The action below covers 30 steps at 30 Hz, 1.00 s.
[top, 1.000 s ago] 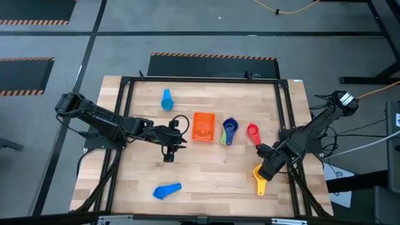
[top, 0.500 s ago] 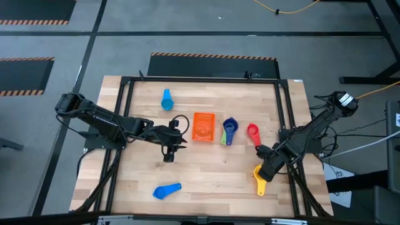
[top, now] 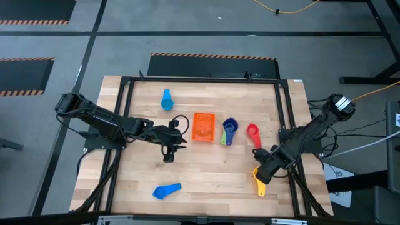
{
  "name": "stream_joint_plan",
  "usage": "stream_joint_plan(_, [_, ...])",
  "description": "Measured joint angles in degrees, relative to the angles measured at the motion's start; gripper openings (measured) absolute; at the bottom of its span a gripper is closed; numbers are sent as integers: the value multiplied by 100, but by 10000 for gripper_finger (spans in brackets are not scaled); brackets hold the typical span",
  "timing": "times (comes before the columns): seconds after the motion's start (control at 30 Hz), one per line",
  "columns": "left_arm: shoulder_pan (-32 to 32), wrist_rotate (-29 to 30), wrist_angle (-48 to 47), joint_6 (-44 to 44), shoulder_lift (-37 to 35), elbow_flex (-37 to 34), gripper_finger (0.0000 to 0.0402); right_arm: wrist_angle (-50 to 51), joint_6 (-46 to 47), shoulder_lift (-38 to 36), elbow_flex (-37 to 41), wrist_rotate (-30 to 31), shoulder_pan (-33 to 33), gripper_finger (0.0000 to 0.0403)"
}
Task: Nest measuring cups in basket
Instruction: Stack the yellow measuring cup on top of the dark blue measuring cup
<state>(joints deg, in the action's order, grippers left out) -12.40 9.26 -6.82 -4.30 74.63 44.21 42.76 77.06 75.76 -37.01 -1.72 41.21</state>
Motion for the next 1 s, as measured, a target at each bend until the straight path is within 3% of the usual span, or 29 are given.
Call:
stream_joint_plan(0.17, [0, 0, -1, -1, 0, 0, 96, -45, 29, -49, -2, -4, 0, 13])
stream_joint_plan(0.47, [1, 1, 1, -1, -1, 0, 96, -79, 28, -48, -688, 37, -539, 15])
stream_joint_plan(0.6, [2, 2, 3, 1, -1, 1, 96, -44, -116, -50, -1037, 470, -933, 13])
stream_joint_plan(1.0, [1, 2, 1, 1, -1, 0, 96, 39, -2529, -54, -1624, 1191, -2866, 18])
